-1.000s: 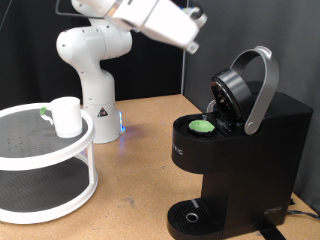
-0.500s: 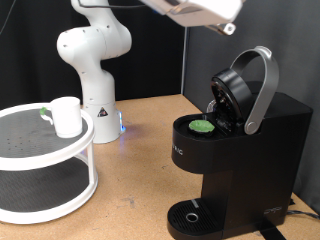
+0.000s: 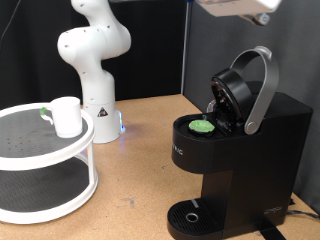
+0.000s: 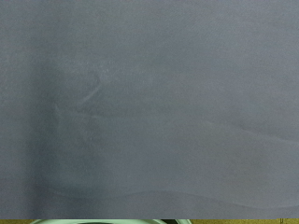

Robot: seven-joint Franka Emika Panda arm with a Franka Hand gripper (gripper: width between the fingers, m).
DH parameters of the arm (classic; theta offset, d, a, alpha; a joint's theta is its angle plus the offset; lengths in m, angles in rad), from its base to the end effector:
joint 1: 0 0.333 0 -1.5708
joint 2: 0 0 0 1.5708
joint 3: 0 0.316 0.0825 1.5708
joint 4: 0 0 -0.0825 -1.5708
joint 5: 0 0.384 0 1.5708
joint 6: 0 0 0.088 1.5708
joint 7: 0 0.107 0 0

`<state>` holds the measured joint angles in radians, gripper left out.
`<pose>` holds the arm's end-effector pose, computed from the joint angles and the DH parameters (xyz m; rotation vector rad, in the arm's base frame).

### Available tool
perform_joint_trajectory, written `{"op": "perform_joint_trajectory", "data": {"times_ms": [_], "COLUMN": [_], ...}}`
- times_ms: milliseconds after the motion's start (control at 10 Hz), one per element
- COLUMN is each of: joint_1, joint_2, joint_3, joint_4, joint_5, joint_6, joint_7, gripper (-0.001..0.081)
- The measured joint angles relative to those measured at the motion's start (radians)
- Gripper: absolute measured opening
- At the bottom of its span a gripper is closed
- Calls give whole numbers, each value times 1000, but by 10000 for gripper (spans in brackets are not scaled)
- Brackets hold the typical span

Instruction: Make a cup of coffee with the keurig machine

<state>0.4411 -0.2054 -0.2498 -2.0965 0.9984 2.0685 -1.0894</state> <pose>0.5047 0.1339 0.5481 -2.0560 -0.9239 -0.6680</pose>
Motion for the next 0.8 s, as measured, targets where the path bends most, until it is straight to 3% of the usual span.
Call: {"op": "perform_joint_trajectory", "data": {"times_ms": [500,800], "joint_1": [40,48], "joint_2": [78,126], "joint_3": [100,131], "joint_4": [38,48], "joint_5": [-13,-13], "joint_6": [108,143], "joint_7": [83,85], "gripper": [1,1]}}
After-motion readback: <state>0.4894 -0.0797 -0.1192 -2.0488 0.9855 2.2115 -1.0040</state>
